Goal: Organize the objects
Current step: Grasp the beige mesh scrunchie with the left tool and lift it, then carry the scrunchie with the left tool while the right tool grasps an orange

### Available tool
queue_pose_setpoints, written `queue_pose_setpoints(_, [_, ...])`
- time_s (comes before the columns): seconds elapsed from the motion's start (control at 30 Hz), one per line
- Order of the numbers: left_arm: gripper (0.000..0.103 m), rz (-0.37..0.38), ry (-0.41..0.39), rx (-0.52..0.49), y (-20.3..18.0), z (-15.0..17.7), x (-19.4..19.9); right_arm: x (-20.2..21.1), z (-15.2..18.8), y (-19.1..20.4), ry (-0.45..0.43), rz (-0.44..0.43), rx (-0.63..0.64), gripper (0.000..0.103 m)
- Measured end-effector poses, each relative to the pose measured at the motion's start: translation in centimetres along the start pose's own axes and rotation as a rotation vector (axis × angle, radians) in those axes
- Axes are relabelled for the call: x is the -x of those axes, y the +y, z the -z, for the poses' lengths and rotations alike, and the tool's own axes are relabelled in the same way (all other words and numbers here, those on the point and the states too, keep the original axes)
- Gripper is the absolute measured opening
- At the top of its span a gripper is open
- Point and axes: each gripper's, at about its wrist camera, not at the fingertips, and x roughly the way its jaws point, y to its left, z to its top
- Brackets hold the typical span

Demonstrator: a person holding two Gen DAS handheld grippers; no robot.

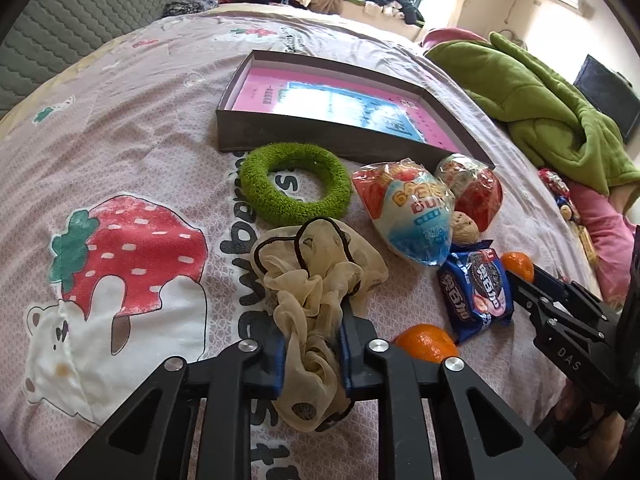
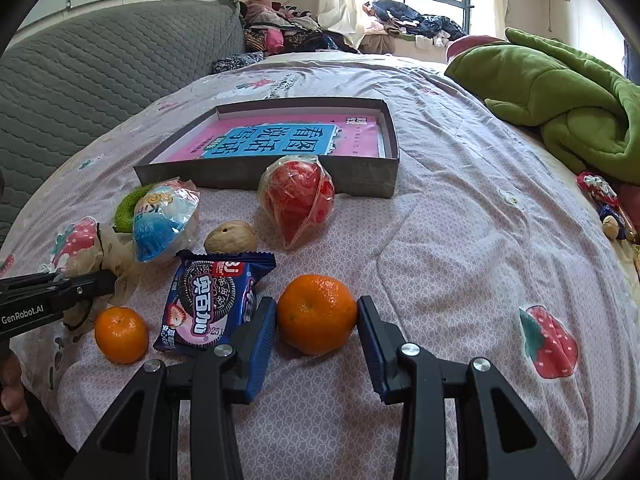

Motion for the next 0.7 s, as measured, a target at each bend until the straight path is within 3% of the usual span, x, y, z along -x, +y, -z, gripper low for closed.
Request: queue_pose_setpoints(0.7, [0.018,-0.048,-0.133,-0.070,-1.4,-0.7,4.1,2.8,-0.9,0.1,-0.114,-0.019,-0.002,0.041])
